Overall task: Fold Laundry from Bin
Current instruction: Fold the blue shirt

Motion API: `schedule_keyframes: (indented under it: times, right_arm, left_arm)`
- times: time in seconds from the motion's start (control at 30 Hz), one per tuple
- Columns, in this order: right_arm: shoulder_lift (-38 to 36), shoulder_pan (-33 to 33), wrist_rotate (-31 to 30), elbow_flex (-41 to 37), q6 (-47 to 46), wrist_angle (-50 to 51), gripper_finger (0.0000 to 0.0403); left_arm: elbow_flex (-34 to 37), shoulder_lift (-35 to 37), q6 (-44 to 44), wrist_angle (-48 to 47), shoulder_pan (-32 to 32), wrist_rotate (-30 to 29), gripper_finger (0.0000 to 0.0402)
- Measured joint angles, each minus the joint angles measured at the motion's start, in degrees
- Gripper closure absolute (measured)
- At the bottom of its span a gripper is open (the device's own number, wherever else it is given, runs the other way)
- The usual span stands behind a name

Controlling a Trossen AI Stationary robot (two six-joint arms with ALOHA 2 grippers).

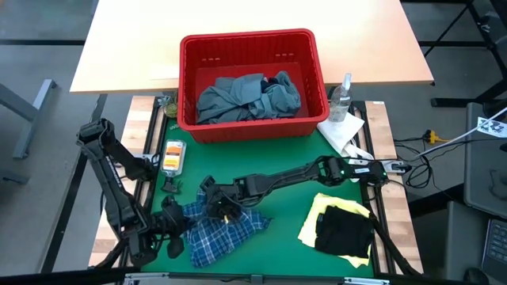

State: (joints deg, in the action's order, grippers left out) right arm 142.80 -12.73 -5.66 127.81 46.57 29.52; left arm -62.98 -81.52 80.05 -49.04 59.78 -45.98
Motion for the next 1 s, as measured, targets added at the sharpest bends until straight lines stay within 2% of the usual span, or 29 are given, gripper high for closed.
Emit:
schedule_keyframes:
  times: [0.27, 0.37, 0.57, 0.8, 1.0]
  right_arm:
    - [-3.52, -2.33, -0.86, 7.21, 0.02, 13.65, 0.0244]
    - [-5.47, -3.57, -1.45, 6.80, 0.00, 16.98, 0.0244]
    - [-6.24, -5.47, -2.90, 7.09, -3.30, 22.24, 0.0244]
    - [-5.90, -5.64, -4.14, 6.66, -4.24, 29.57, 0.0244]
    - [-5.87, -5.62, -7.82, 6.66, -4.30, 29.83, 0.0244]
  left_arm:
    - [0.00, 0.00, -2.68, 0.05, -2.61, 0.44, 0.0285]
    - [0.00, 0.00, -2.69, -0.41, -3.59, 0.46, 0.0268]
    - [0.00, 0.00, -2.69, -2.29, -4.03, 1.39, 0.0264]
    - [0.02, 0.00, -2.63, -2.86, -3.89, 6.63, 0.0275]
    - [0.02, 0.00, -2.58, -2.84, -3.91, 6.54, 0.0278]
